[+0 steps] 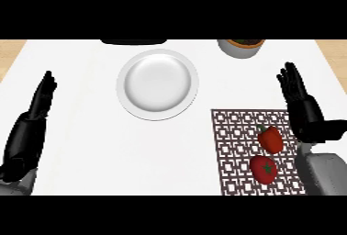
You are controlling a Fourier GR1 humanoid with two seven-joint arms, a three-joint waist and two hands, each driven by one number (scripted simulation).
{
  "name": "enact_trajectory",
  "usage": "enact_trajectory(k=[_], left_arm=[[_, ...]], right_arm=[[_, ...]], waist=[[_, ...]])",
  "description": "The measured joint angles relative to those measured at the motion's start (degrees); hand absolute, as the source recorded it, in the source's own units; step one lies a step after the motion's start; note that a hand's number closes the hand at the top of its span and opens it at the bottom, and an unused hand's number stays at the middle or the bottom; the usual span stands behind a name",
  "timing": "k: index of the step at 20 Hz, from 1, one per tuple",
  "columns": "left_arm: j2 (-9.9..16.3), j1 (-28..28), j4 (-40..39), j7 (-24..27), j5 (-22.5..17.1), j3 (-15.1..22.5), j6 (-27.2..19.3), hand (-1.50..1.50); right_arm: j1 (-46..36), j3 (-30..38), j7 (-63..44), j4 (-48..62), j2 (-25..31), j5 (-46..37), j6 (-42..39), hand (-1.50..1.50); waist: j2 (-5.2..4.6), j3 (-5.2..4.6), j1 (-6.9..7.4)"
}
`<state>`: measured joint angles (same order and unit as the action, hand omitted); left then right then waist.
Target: Pick the bell pepper from the placemat and place it in the plate
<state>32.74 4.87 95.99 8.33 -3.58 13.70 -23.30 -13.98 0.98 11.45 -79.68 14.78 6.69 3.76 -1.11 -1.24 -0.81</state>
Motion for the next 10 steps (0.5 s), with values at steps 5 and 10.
enact_trajectory(k=[5, 10], left_arm=[[-2.52, -0.25, -2.74, -3.76, -4.5, 0.03, 2.31, 0.0], [-5.16, -1.01, -6.07, -8.78, -9.44, 0.62, 4.59, 0.0]], right_arm=[[-3.13, -3.03, 0.79, 1.93, 4.33, 5.98, -16.87, 1.5], [-5.86, -2.6, 10.26, 3.5, 12.09, 2.72, -24.99, -1.5]], waist=[[0.04, 0.98, 1.43], [-0.23, 1.11, 1.58]])
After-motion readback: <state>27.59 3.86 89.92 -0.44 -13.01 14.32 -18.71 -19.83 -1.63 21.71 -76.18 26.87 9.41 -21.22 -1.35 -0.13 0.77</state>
